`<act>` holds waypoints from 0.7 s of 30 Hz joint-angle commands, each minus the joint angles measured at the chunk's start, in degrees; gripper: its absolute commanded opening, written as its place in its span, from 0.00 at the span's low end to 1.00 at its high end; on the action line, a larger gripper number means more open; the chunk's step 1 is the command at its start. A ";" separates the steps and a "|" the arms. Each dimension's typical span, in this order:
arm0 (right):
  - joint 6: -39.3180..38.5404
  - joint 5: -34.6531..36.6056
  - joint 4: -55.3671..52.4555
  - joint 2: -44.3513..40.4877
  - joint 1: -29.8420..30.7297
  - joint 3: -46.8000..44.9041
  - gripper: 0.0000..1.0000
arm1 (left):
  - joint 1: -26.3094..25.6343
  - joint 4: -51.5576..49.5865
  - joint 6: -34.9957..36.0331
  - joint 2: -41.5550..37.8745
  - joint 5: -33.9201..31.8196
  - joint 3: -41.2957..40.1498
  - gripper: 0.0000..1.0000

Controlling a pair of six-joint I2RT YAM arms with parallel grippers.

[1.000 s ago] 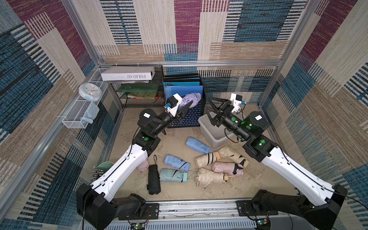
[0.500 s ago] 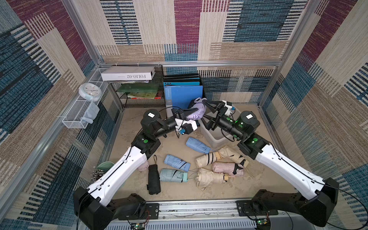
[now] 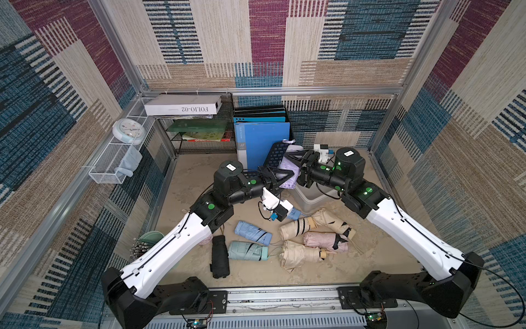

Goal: Put the umbrella into the storage box
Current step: Pick up the umbrella from the center of the board.

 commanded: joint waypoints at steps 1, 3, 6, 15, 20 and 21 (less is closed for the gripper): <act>-1.60 -1.46 0.88 -0.24 -0.29 0.22 0.49 | -0.24 -0.84 6.22 -0.08 -2.04 0.39 0.00; -1.68 -1.46 1.05 -0.45 -0.39 0.01 0.43 | -0.32 -1.45 6.86 0.09 -2.37 0.63 0.00; -1.68 -1.42 2.14 -0.70 -0.49 -0.70 0.34 | -0.37 -1.72 7.17 0.18 -2.75 0.58 0.00; -3.16 -1.46 5.45 -0.55 -3.49 -2.86 0.18 | -0.41 -0.85 3.58 -0.32 -4.61 -0.75 0.99; -7.48 -3.12 4.15 1.35 -9.57 -2.97 0.17 | 0.44 1.49 -1.46 0.10 -7.29 -1.53 0.99; -9.69 -3.30 3.44 1.84 -11.09 -2.74 0.17 | 0.68 2.20 -2.92 0.26 -7.80 -1.83 0.99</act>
